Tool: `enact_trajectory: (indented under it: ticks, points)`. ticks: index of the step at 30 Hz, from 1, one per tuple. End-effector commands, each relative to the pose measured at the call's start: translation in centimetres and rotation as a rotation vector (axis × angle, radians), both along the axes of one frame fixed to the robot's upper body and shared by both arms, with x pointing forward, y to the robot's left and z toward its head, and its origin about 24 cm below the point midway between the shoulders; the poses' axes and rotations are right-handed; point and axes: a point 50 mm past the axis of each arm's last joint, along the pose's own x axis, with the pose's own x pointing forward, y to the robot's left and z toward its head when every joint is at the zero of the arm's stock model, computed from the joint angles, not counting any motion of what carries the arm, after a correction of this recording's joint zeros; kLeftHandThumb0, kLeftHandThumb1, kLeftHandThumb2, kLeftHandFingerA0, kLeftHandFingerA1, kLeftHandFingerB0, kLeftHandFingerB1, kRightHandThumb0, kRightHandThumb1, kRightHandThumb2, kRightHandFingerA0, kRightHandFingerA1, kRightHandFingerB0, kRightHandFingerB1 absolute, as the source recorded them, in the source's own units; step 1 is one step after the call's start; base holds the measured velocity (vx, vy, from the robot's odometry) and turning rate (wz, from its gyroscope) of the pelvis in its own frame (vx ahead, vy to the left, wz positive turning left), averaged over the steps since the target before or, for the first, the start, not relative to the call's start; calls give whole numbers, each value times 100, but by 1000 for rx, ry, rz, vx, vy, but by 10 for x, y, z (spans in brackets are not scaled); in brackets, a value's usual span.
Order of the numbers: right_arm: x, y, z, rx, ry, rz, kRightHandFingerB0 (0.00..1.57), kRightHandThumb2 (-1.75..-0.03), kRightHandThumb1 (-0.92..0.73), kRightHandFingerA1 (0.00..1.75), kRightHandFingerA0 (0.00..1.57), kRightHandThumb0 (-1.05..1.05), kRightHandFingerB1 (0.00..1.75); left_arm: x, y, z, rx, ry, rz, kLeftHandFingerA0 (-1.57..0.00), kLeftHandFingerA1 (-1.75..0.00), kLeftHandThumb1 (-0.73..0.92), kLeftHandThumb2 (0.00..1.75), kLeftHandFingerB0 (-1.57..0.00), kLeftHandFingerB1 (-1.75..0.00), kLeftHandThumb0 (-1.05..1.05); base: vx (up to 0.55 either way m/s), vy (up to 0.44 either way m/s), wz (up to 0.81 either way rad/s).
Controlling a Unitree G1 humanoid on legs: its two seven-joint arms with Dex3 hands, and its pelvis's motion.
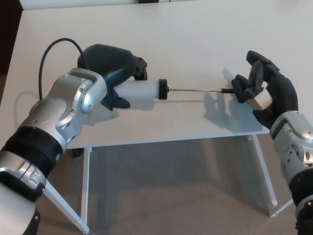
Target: The robot walks towards a desk on which an air pump is kept in the middle. It lifts it up and holds it with its left hand and uses its right hand to compress it by pushing its handle inwards.
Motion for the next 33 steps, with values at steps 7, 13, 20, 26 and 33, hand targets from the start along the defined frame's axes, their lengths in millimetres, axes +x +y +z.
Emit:
enact_trajectory:
  ticks: [7, 13, 20, 26, 33]
  points:
    - [4, 3, 1, -15, 3, 1, 15, -113, -78, 33, 3, -91, 27, -1, -9, 0, 28, -22, -30, -71, -149, 62, 60, -72, -63, -24, 0, 0, 0]
    - [4, 9, 0, 2, 4, 1, 16, -112, -79, 33, 0, -91, 31, -1, -20, 3, 41, -11, -72, -76, -116, 57, 57, -72, -55, -21, 0, 0, 0]
    - [5, 14, 3, 10, -1, 24, 15, -113, -78, 28, 0, -91, 26, -4, -33, 4, 17, -14, -87, -77, -89, 63, 58, -70, -52, -26, 0, 0, 0]
    - [6, 15, 3, 27, -2, 26, 14, -111, -77, 30, 4, -88, 28, -5, -39, 7, 8, -31, -102, -70, -73, 62, 59, -64, -49, -27, 0, 0, 0]
    - [3, 14, -1, 15, -10, 28, 11, -112, -78, 33, 5, -85, 27, -5, -38, 6, 19, -21, -103, -74, -73, 60, 58, -69, -52, -25, 0, 0, 0]
